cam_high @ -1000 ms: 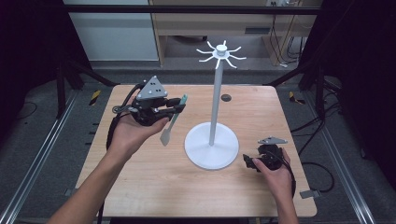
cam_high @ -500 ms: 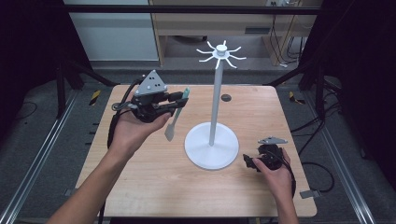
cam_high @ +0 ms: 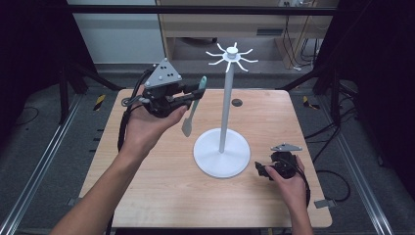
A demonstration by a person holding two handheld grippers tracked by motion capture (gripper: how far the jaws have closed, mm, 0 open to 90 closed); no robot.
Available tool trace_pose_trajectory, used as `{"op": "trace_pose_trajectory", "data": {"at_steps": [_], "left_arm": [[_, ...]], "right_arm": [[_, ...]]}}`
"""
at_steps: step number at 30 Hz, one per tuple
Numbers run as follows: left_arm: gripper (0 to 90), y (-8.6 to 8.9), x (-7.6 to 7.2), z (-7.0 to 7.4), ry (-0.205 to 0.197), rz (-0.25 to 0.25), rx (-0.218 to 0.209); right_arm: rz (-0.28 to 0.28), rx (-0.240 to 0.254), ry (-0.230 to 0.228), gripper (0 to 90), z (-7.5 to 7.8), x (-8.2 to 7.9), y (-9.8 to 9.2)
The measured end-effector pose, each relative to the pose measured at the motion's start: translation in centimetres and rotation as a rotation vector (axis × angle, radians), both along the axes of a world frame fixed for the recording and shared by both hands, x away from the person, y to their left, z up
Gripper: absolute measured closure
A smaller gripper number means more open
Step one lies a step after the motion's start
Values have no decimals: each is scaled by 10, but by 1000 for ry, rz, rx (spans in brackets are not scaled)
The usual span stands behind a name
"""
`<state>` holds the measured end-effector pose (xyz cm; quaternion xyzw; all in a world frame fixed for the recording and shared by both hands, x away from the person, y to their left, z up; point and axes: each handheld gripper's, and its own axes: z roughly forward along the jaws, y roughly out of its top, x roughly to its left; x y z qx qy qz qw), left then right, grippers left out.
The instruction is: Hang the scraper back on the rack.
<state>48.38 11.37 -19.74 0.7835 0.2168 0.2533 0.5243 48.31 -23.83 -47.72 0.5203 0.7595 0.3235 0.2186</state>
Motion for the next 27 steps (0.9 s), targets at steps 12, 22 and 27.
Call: {"op": "trace_pose_trajectory", "data": {"at_steps": [12, 22, 27], "left_arm": [[742, -1, 5, 13, -16, 24, -67], [742, -5, 8, 16, -5, 14, -91], [742, -6, 10, 17, -4, 12, -96]], "right_arm": [[0, 4, 1, 81, 0, 0, 0], [1, 7, 4, 81, 0, 0, 0], [2, 7, 5, 81, 0, 0, -1]]}}
